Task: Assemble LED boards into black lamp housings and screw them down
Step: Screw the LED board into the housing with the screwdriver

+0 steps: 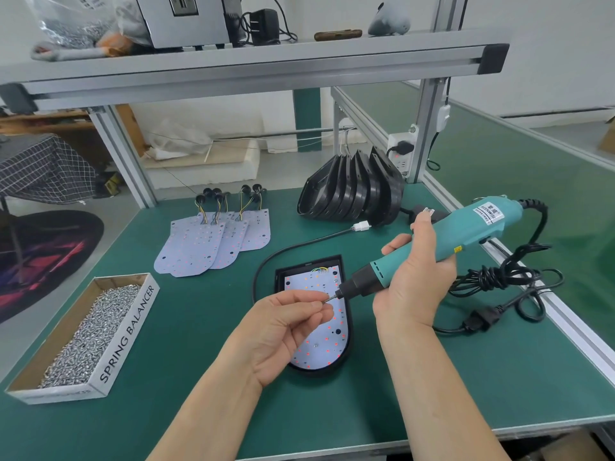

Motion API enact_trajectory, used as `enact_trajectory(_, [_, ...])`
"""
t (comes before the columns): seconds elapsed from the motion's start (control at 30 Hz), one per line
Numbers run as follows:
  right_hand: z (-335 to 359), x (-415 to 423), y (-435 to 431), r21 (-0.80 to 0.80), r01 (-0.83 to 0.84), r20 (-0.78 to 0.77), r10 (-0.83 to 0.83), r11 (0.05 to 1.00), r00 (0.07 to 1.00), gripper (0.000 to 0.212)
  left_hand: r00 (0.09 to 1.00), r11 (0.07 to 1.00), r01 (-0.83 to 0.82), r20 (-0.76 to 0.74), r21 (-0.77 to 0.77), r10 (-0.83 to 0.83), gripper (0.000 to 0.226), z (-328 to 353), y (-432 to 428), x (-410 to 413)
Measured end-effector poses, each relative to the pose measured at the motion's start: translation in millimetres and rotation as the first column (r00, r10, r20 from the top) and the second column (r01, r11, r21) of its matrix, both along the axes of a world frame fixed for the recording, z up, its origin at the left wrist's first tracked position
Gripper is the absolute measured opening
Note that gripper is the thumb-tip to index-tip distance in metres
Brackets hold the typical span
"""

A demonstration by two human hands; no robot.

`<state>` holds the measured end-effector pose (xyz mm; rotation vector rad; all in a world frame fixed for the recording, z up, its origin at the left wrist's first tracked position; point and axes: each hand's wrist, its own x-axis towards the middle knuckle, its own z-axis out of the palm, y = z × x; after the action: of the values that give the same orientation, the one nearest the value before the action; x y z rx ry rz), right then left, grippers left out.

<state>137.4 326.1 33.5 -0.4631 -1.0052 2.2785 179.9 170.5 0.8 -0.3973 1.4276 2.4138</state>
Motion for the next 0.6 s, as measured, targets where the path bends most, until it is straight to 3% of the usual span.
enact_trajectory(0.13, [-0.3, -0.1, -1.6, 0.001, -0.012, 0.002, 0.012, 1.000, 1.000, 0.018, 0.995, 0.996, -0.066, -0.083, -0.060, 0.061, 0.014, -1.1, 4.5, 2.8])
enact_trajectory(0.2, [-1.7, -0.9, -0.7, -0.006, -0.012, 0.013, 0.012, 1.000, 1.000, 0.018, 0.972, 0.967, -0.128, -0.222, -0.222, 0.078, 0.023, -3.7, 9.4, 6.7])
enact_trajectory(0.3, [-4.7, -3.3, 2.6, -0.049, -0.015, 0.063, 0.018, 0.999, 0.998, 0.022, 0.896, 0.846, -0.265, -0.443, -0.462, 0.038, 0.031, -8.3, 20.1, 15.3])
enact_trajectory(0.43, [-11.2, -3.7, 4.9, -0.114, -0.024, 0.114, 0.037, 0.993, 0.993, 0.024, 0.818, 0.795, -0.361, -0.575, -0.488, 0.018, 0.048, -12.8, 26.1, 19.4])
enact_trajectory(0.6, [-12.6, -5.2, 5.1, -0.098, -0.028, 0.128, 0.040, 0.995, 0.991, 0.023, 0.789, 0.781, -0.362, -0.613, -0.509, -0.034, 0.070, -17.5, 23.9, 20.2])
